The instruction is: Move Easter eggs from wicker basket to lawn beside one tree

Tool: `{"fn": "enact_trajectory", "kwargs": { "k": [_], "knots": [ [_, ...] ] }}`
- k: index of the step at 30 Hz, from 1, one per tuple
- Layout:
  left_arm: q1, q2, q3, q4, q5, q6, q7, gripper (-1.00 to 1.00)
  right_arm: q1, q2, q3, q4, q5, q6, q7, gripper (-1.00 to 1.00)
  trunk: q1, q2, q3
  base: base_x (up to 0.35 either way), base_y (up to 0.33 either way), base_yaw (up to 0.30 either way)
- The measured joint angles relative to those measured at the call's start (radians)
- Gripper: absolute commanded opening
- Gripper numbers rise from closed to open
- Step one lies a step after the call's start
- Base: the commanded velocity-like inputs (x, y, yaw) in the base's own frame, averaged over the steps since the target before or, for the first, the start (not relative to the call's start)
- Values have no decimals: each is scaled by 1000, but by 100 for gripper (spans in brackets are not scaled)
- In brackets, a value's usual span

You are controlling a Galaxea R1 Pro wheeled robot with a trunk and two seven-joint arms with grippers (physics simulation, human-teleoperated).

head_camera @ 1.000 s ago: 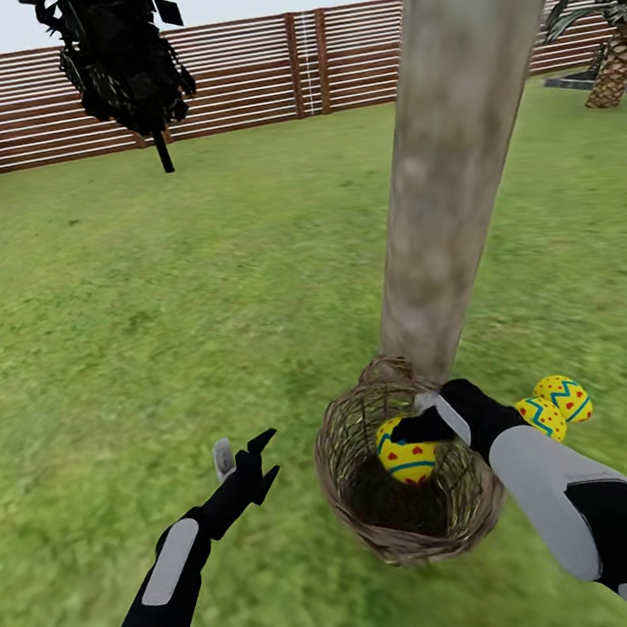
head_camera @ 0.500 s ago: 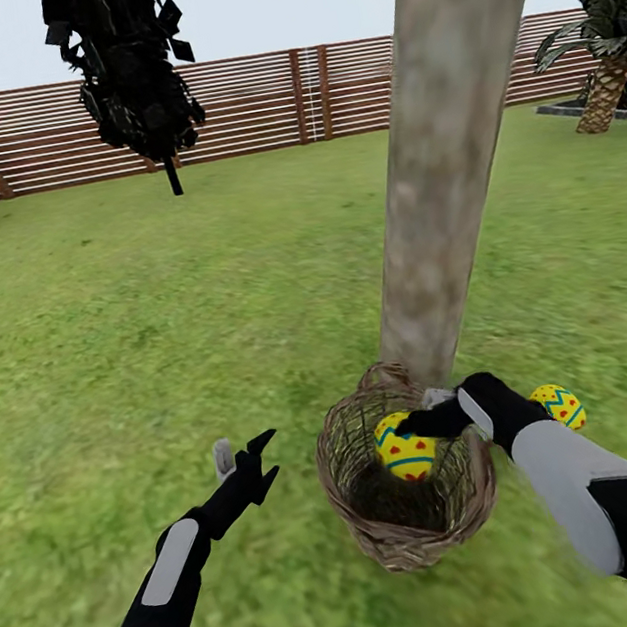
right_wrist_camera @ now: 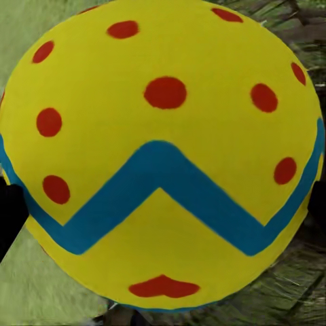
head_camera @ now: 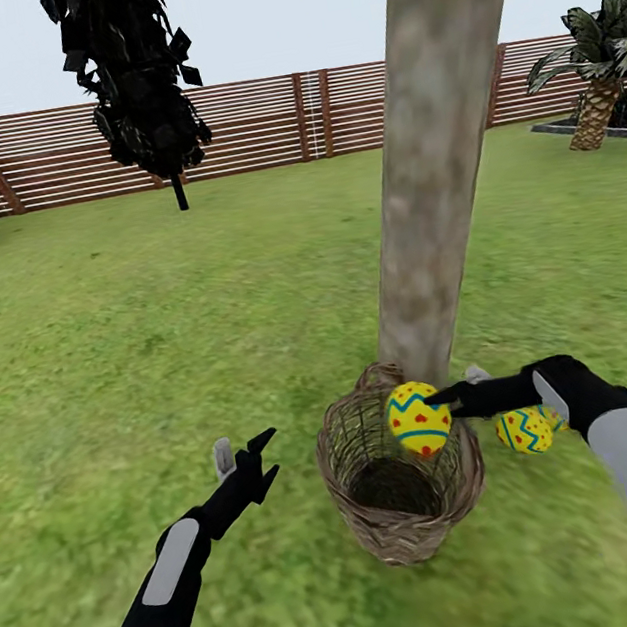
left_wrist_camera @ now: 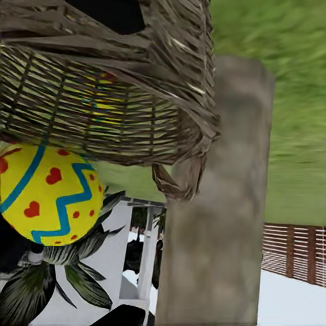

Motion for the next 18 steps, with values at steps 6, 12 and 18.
{"fn": "enact_trajectory", "kwargs": {
  "k": [6, 12, 18],
  "knots": [
    [0, -2, -8, -73, 2, 1, -3, 100, 0, -71, -3, -2, -1, -1, 121, -100, 0, 0, 0, 0, -299, 0],
    [2, 24, -192, -374, -7, 24, 1, 100, 0, -71, -3, -1, -2, -2, 121, -100, 0, 0, 0, -9, -268, 0],
    [13, 21, -243, -396, 0, 22, 0, 100, 0, -70, -4, -1, -2, 0, 120, -100, -1, 1, 11, -2, -16, 0]
  ]
}}
